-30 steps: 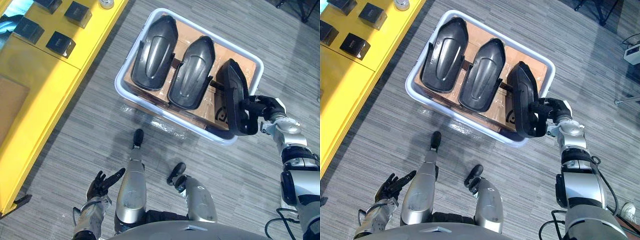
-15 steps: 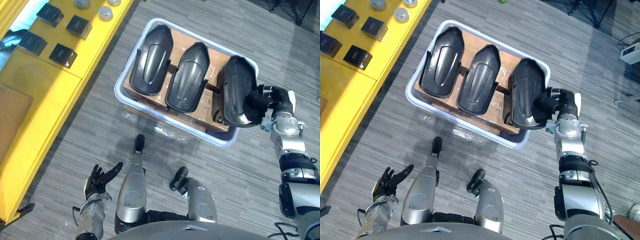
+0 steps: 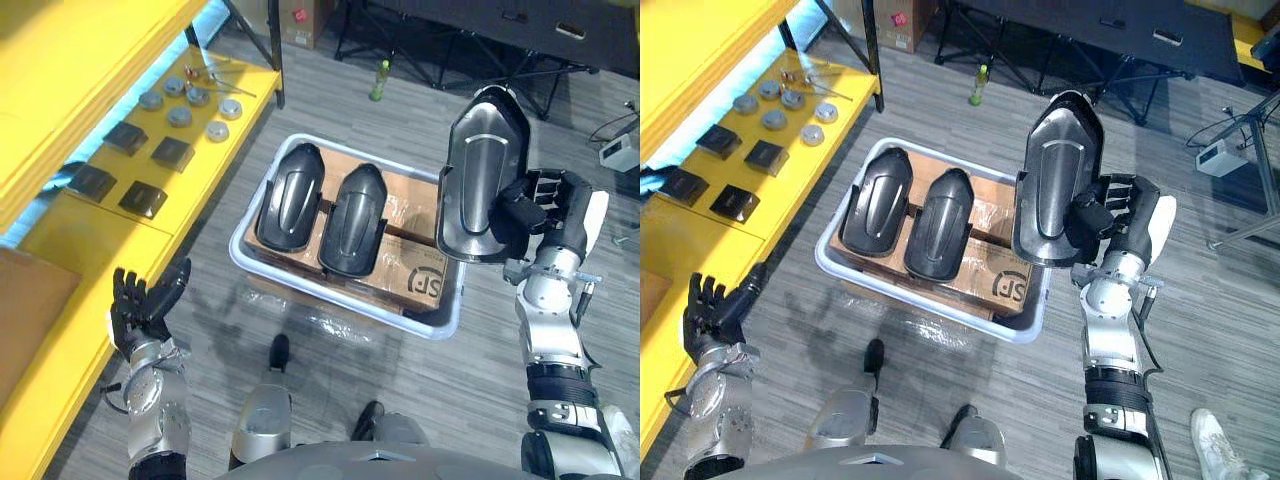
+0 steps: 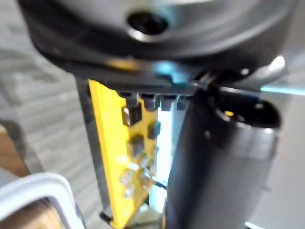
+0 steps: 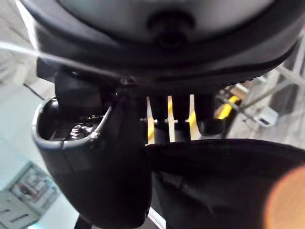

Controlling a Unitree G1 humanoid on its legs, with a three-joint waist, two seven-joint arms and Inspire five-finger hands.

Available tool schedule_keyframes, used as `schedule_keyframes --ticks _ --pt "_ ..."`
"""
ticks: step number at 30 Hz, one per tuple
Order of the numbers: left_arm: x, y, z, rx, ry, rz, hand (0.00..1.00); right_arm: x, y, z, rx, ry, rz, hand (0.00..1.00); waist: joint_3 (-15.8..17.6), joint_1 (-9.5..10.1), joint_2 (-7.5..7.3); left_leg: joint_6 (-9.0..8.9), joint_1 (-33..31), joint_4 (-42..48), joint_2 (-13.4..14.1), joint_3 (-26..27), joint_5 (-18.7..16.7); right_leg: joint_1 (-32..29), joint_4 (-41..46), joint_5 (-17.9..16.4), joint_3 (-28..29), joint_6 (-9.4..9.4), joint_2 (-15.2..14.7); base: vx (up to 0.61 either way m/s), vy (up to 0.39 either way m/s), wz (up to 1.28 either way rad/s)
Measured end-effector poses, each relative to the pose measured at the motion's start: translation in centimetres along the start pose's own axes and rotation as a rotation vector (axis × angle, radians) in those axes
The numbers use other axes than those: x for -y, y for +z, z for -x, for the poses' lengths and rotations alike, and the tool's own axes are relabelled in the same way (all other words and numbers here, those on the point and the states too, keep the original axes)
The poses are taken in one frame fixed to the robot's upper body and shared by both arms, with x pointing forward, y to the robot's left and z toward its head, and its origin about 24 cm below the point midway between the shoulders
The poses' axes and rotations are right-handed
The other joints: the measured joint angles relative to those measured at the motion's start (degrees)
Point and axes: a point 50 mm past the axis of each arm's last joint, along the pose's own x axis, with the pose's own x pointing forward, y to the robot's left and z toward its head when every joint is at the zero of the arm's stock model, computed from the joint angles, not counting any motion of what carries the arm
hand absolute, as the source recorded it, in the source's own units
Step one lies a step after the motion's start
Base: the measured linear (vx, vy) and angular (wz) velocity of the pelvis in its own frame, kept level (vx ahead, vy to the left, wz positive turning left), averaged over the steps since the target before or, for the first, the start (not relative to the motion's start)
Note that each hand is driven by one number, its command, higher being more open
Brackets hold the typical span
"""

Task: Walk over and take three plastic housings, then place them on the shelf

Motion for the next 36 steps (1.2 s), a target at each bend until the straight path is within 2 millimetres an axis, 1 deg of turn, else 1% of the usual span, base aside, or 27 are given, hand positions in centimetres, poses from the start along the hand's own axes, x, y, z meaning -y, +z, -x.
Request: schedule_keyframes --ticks 1,3,4,6,7,9,11,14,19,22,28,31,36 --pt "0.6 0.3 0.0 0.005 -0.032 0.012 1.00 0.0 0.3 0.0 0.018 -0.003 0.000 0.00 -0.2 -0.01 0.34 0.02 0.2 0.0 0.0 0.0 -0.1 0.2 -0.2 0.1 -0.1 0.01 0.0 -0.04 -0.008 -0.02" --pt "3.1 0.4 0.2 -0.033 -0.197 0.065 1.00 -0.3 1.1 0.1 0.106 -0.004 0.051 0.00 -2.1 -0.03 1.63 0.02 0.5 0.0 0.0 0.5 -0.1 0.6 -0.8 0.6 0.0 0.07 0.1 -0.06 -0.003 -0.04" --pt "3.6 0.3 0.3 -0.048 -0.235 0.082 1.00 -0.5 1.4 0.1 0.131 0.001 0.075 0.00 -2.4 -0.02 1.95 0.03 0.9 0.0 0.0 0.6 -0.1 1.0 -1.0 0.8 0.0 0.08 0.1 -0.05 0.000 -0.07" --pt "5.6 -0.4 0.8 -0.127 -0.382 0.129 1.00 -1.5 2.6 0.1 0.232 0.036 0.132 0.00 -3.0 -0.26 2.72 0.10 1.8 0.0 0.0 1.1 -0.2 1.9 -1.7 1.2 0.2 0.13 0.1 -0.05 -0.001 -0.11" --pt "7.0 -1.2 1.3 -0.195 -0.478 0.165 1.00 -2.2 3.5 0.3 0.301 0.069 0.147 0.00 -4.0 -0.39 3.04 0.10 1.8 -0.1 0.1 1.3 -0.2 2.0 -2.3 1.7 0.3 0.05 0.3 -0.06 -0.005 -0.11" --pt "8.2 -1.9 1.8 -0.257 -0.556 0.209 1.00 -2.9 4.2 0.7 0.367 0.103 0.150 0.00 -4.7 -0.51 3.08 0.10 1.8 -0.1 0.3 1.4 -0.2 2.1 -2.9 2.1 0.4 -0.04 0.5 -0.05 -0.012 -0.05" --pt "9.0 -2.4 2.3 -0.322 -0.627 0.284 1.00 -4.0 5.4 1.0 0.448 0.145 0.123 0.00 -5.2 -1.27 3.01 0.15 1.8 -0.1 0.3 1.4 -0.2 2.1 -3.0 2.3 0.4 -0.04 0.6 -0.02 -0.008 -0.02" --pt "10.0 -2.6 2.7 -0.373 -0.701 0.362 1.00 -4.8 6.3 1.7 0.523 0.185 0.081 0.00 -5.8 -1.33 3.02 0.19 1.7 0.0 0.3 1.6 -0.2 2.3 -3.8 2.8 0.6 0.02 0.7 0.00 -0.006 -0.01" --pt "11.9 -2.4 3.1 -0.395 -0.849 0.393 1.00 -6.4 8.0 3.4 0.651 0.272 0.049 0.00 -6.8 -1.31 3.15 0.20 1.7 0.0 0.2 1.5 -0.1 2.3 -3.9 3.0 0.6 0.04 0.8 0.00 0.000 0.00" --pt "12.8 -2.6 3.5 -0.417 -0.897 0.392 1.00 -7.5 8.3 4.4 0.666 0.329 0.027 0.00 -7.4 -1.30 3.12 0.20 1.7 0.0 0.2 1.3 -0.1 2.3 -3.9 3.0 0.6 0.04 0.8 0.00 0.000 0.00" --pt "13.7 -3.3 4.4 -0.462 -0.935 0.388 1.00 -9.0 8.7 5.8 0.678 0.413 0.000 0.00 -7.8 -1.37 3.32 0.21 1.7 -0.1 0.1 1.2 -0.1 2.3 -3.9 3.0 0.5 0.03 0.8 0.00 0.000 0.00" --pt "14.4 -3.6 4.9 -0.482 -0.968 0.387 1.00 -10.0 9.0 6.9 0.684 0.464 -0.030 0.00 -8.1 -1.42 3.33 0.21 1.7 -0.1 0.1 1.2 0.0 2.3 -3.9 3.0 0.5 0.03 0.8 0.00 0.000 0.00" --pt "14.9 -3.8 5.2 -0.499 -0.965 0.369 1.00 -10.8 9.3 7.8 0.677 0.496 -0.071 0.00 -8.4 -1.42 3.46 0.23 1.7 -0.1 0.1 1.2 0.0 2.3 -3.9 3.1 0.6 -0.08 0.8 0.00 0.000 0.00"
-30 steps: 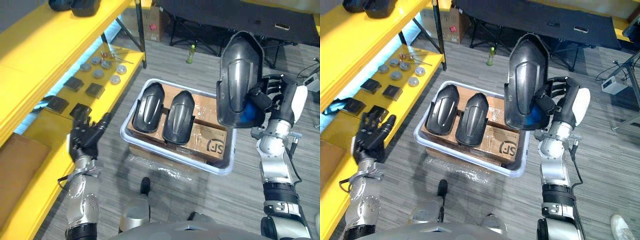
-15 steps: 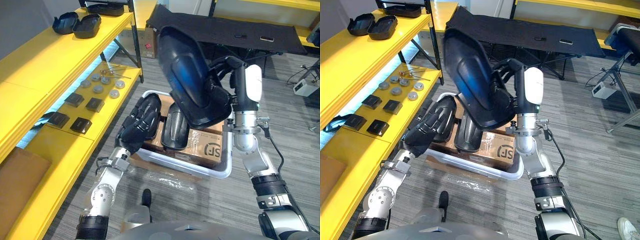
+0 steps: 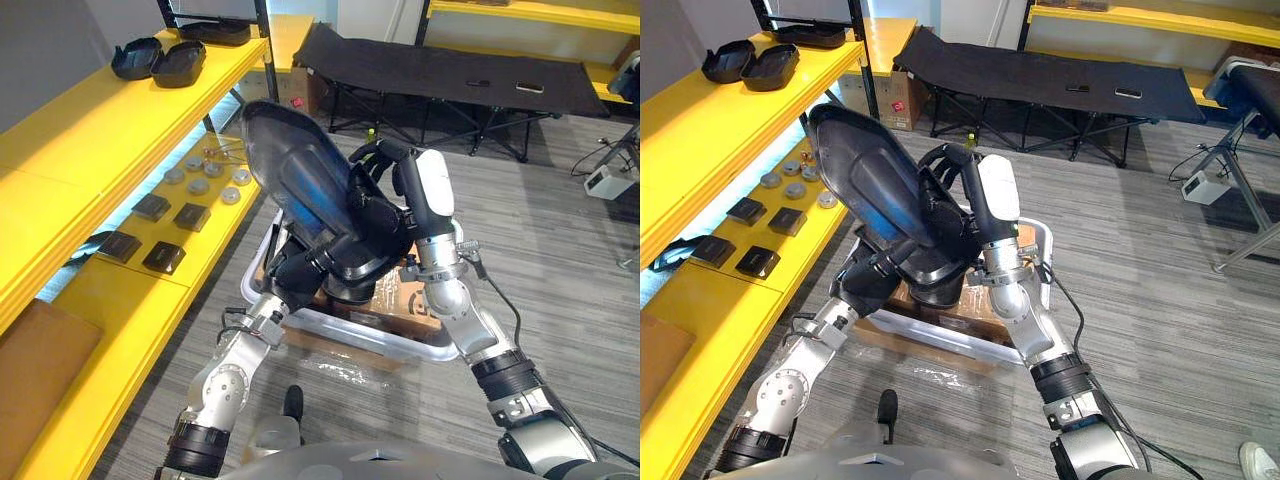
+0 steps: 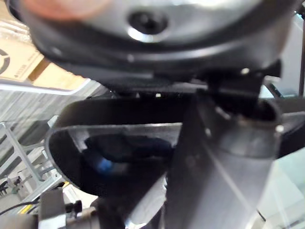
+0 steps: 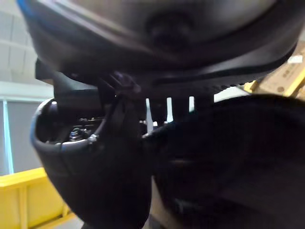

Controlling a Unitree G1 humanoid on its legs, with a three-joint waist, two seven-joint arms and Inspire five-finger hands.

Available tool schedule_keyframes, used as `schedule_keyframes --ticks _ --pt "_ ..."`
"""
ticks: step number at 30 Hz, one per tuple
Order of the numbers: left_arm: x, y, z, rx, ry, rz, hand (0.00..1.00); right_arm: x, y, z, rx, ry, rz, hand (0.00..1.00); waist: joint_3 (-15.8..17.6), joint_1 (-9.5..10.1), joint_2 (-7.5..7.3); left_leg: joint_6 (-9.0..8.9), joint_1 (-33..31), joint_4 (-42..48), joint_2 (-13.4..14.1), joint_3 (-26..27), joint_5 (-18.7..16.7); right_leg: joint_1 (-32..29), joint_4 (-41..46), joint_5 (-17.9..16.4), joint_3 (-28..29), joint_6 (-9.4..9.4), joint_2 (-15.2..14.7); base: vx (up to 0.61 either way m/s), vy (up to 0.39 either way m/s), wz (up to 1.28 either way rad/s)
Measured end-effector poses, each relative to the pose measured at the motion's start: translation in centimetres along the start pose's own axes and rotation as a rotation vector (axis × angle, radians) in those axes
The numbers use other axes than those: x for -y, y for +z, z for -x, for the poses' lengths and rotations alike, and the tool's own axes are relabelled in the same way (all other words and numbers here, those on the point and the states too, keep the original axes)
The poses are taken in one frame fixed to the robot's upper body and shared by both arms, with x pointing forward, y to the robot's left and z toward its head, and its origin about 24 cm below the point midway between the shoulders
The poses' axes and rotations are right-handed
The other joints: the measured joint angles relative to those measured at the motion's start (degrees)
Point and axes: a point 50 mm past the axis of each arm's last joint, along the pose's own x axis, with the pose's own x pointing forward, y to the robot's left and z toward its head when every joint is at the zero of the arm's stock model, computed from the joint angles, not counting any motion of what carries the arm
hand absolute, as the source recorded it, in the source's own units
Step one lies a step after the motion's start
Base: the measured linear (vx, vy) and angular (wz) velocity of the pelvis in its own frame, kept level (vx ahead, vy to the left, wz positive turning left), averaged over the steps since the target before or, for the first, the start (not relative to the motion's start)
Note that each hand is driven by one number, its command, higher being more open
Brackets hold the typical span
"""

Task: Walk over and take three plastic housings, then place them on the shelf

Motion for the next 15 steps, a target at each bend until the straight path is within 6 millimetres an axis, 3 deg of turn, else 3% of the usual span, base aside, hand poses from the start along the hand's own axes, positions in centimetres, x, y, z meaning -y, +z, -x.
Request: schedule_keyframes --ticks 5,6,15 --pt "0.0 0.2 -0.5 0.021 0.082 -0.016 1.00 -1.5 0.5 0.5 -0.015 0.033 -0.074 0.00 -0.2 -0.11 -0.01 0.03 0.0 0.0 0.0 0.1 0.1 -0.1 -0.5 0.2 0.1 -0.14 0.1 0.00 0.000 -0.01" --pt "-0.1 0.1 -0.5 0.023 0.109 -0.015 0.00 -1.6 0.5 0.5 -0.016 0.036 -0.078 0.00 -0.3 -0.10 -0.01 0.03 0.0 0.0 0.0 0.1 0.1 -0.1 -0.7 0.2 0.1 -0.16 0.1 0.00 0.000 0.00" --pt "-0.6 0.1 -0.5 0.060 0.230 0.044 0.00 -3.3 0.4 1.2 -0.063 0.059 -0.119 0.00 -1.5 0.03 -0.48 0.07 -0.1 0.0 -0.1 0.0 0.2 0.0 -0.8 0.4 0.1 -0.16 0.1 0.00 0.000 0.00"
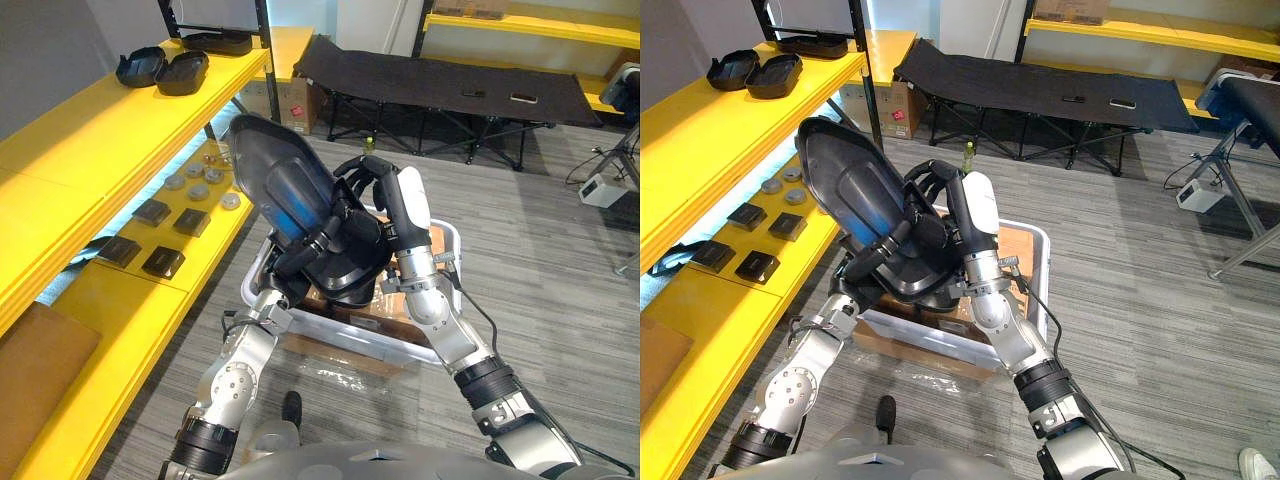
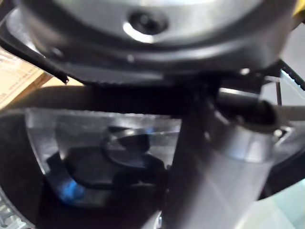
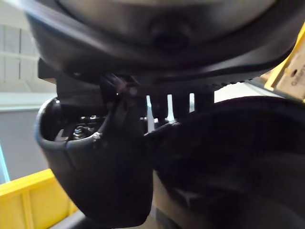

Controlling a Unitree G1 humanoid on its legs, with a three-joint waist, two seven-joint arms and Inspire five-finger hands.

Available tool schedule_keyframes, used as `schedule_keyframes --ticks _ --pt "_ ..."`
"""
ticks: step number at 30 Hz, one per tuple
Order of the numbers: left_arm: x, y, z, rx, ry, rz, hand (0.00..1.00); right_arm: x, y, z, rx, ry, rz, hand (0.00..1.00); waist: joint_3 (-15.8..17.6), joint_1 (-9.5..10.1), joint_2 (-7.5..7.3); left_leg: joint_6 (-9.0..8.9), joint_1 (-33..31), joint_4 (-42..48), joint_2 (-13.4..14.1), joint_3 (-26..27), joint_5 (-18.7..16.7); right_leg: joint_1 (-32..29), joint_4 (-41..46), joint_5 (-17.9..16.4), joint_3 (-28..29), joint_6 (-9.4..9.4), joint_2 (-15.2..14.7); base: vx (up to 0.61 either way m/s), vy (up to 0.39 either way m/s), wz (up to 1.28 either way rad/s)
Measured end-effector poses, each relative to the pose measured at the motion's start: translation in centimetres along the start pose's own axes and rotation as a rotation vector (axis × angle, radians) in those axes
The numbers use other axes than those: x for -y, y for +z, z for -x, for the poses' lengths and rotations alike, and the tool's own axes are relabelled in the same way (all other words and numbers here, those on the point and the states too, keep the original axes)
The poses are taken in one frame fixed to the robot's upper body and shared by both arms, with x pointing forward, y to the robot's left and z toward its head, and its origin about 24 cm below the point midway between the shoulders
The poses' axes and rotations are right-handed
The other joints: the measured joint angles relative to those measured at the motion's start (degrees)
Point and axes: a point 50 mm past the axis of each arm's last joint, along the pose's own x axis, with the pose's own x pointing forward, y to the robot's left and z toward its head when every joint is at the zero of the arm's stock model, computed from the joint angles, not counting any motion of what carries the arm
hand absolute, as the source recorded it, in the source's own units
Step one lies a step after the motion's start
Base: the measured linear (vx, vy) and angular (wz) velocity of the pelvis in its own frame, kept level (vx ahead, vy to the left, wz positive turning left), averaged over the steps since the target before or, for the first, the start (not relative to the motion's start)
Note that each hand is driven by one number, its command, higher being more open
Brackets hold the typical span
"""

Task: Walk over and take three plastic housings, then place them on the shelf

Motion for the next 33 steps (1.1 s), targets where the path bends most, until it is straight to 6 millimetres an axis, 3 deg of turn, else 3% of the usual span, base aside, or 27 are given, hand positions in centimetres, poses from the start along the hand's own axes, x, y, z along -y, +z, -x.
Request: schedule_keyframes --ticks 5,15,16,20,27,33 --pt "-1.4 -1.0 0.0 -0.033 0.065 0.133 0.00 -1.2 0.3 0.5 -0.003 0.030 -0.027 0.00 -1.0 -0.21 -0.56 -0.02 0.1 0.0 0.1 0.0 0.1 0.0 0.0 0.0 0.0 0.01 0.1 0.00 0.000 0.00" --pt "-2.0 -1.5 0.2 -0.050 0.077 0.167 0.00 -2.1 0.2 1.0 -0.035 0.029 -0.049 0.00 -1.3 -0.03 -1.15 -0.07 0.0 -0.2 0.1 -0.1 0.3 0.0 0.0 0.0 -0.2 -0.34 0.0 0.00 0.000 0.00" --pt "-2.0 -1.5 0.2 -0.050 0.077 0.167 0.00 -2.1 0.2 1.0 -0.035 0.029 -0.049 1.00 -1.4 -0.03 -1.23 -0.08 0.0 -0.2 0.1 -0.1 0.3 0.0 0.0 0.0 -0.2 -0.35 0.0 0.00 0.000 0.00" --pt "-2.0 -1.2 0.2 -0.022 0.075 0.166 0.00 -2.4 0.4 1.1 -0.028 0.027 -0.066 1.00 -1.7 -0.07 -1.78 -0.06 0.0 -0.2 0.1 -0.1 0.3 0.0 0.0 0.0 -0.2 -0.35 0.0 0.00 0.000 0.00" --pt "-2.3 1.2 0.0 0.208 0.116 0.229 0.00 -4.1 1.1 3.0 -0.025 0.113 -0.153 1.00 -1.8 -0.07 -2.02 -0.08 0.0 0.0 0.1 -0.1 0.3 0.0 -0.1 0.0 -0.2 -0.33 0.1 0.00 0.000 0.00" --pt "-1.9 3.4 -0.2 0.345 0.207 -0.018 0.00 -3.2 1.5 2.3 -0.050 0.062 -0.282 1.00 -1.8 -0.07 -2.07 -0.20 0.0 0.0 0.1 -0.1 0.3 0.0 -0.1 0.0 -0.2 -0.38 0.0 0.00 0.000 0.00"
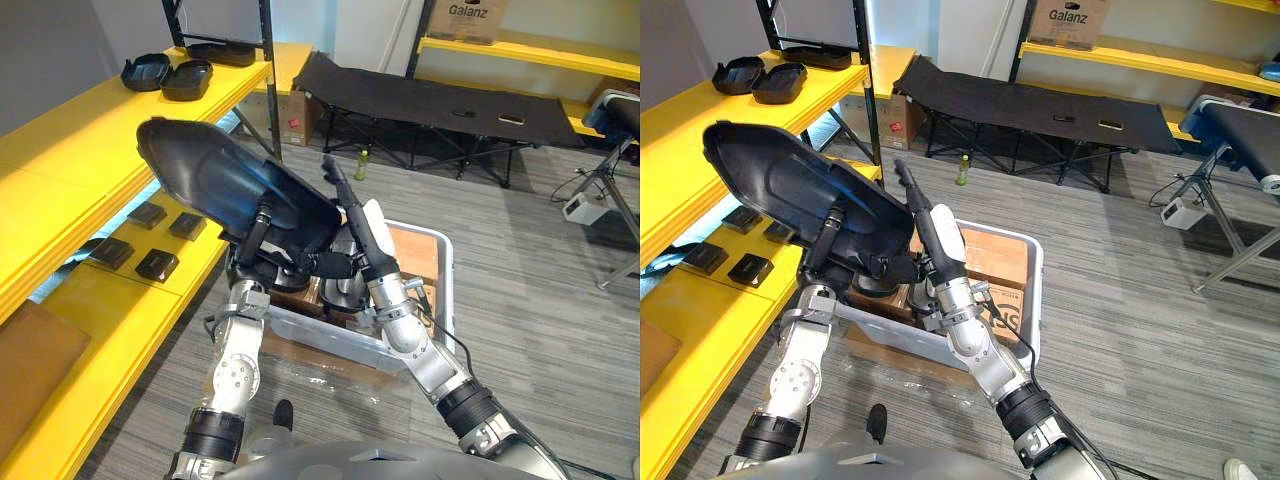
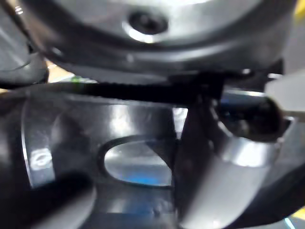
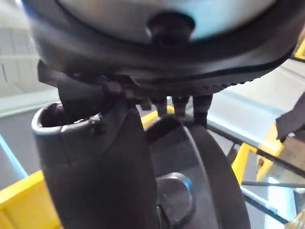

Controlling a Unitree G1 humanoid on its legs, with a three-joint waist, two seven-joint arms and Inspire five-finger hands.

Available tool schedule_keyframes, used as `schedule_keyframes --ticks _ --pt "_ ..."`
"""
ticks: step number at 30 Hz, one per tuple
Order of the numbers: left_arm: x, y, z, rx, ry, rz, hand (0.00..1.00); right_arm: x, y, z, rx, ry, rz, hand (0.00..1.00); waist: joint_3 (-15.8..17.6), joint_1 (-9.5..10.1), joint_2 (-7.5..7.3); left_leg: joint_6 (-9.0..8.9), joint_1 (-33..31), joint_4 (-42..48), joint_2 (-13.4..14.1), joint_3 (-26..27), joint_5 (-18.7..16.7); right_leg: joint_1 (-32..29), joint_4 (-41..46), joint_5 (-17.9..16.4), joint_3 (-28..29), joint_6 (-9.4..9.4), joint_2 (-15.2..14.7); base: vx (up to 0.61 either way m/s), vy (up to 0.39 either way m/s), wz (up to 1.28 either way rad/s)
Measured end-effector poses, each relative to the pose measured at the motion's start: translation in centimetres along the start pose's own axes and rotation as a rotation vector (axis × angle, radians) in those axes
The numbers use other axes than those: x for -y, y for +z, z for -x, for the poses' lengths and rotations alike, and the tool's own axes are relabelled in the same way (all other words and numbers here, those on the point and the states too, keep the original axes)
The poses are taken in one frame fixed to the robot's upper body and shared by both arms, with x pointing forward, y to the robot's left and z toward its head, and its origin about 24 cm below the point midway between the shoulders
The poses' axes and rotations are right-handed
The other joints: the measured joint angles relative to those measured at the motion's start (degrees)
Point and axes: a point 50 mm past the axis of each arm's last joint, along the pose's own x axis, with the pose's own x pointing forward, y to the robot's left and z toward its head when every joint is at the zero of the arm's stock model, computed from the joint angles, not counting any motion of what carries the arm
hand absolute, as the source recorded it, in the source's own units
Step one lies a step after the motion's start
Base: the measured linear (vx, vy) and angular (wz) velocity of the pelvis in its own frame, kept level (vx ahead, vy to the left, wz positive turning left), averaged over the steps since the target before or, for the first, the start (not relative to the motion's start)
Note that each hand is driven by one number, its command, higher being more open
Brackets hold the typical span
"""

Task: Walk over and take three plastic housings, then place them on the shelf

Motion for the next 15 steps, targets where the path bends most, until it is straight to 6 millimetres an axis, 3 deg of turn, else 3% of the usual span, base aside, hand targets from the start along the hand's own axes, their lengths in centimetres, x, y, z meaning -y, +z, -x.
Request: schedule_keyframes --ticks 5,8,10,15 --pt "0.0 2.0 0.0 0.139 0.086 -0.336 0.00 3.6 0.7 -0.4 0.002 -0.143 -0.131 1.00 0.0 -0.25 0.01 -0.39 0.0 0.0 0.2 0.3 -0.5 -0.1 -0.1 0.0 0.3 -0.01 0.0 0.00 0.000 -0.02" --pt "-1.0 3.1 0.3 0.208 0.189 -0.472 0.00 5.5 0.3 0.9 -0.030 -0.184 -0.171 1.00 0.0 -0.51 0.00 -0.37 0.0 0.0 0.3 0.7 -0.7 -0.2 -0.3 0.0 0.6 0.01 0.0 0.00 0.000 -0.07" --pt "-2.7 4.4 1.0 0.274 0.330 -0.585 0.00 6.5 -0.6 2.3 -0.085 -0.184 -0.236 1.00 0.0 -1.56 0.00 -0.37 0.0 0.0 0.3 1.5 -0.9 -0.4 -1.1 0.3 1.3 0.04 0.1 0.01 -0.006 -0.15" --pt "-3.9 5.7 1.7 0.338 0.451 -0.665 0.00 7.9 -2.2 4.6 -0.182 -0.247 -0.448 1.00 0.1 -1.78 -0.15 -0.26 0.0 0.0 0.4 2.6 -1.0 -1.0 -1.1 0.4 2.2 0.25 0.1 0.04 -0.021 -0.11"
